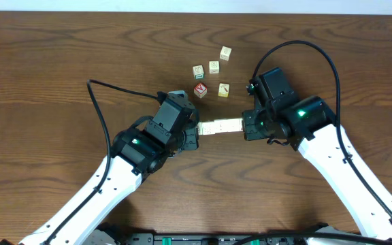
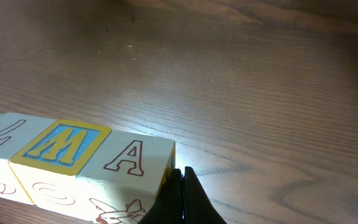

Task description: Lift 5 blocks

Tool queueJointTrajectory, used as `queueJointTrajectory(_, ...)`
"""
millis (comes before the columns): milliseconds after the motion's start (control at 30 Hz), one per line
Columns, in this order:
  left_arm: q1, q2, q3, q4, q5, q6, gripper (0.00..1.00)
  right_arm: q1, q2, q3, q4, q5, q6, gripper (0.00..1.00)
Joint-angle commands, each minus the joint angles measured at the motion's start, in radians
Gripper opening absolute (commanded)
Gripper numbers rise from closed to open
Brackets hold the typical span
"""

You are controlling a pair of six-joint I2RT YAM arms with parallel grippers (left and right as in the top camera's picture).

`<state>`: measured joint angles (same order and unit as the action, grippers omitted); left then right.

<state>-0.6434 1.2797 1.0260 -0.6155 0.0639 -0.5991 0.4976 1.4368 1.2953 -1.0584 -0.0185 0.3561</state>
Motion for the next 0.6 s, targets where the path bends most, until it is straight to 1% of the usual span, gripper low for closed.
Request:
queueJointTrajectory(0, -0.068, -0.022, 0.104, 0.081, 0.231, 0.013, 0.07, 0.094, 0.011, 0.018, 0.024, -0.370, -0.013, 0.01)
queueJointTrajectory(300, -0.098, 0.026, 0.101, 0.087, 0.223, 0.012, 0.07, 0.115, 0.019, 0.017, 0.025, -0.352, -0.012, 0.01)
queueJointTrajectory(567, -0.100, 0.034, 0.101, 0.098, 0.223, 0.011, 0.07, 0.117, 0.023, 0.017, 0.025, -0.348, 0.008, 0.01)
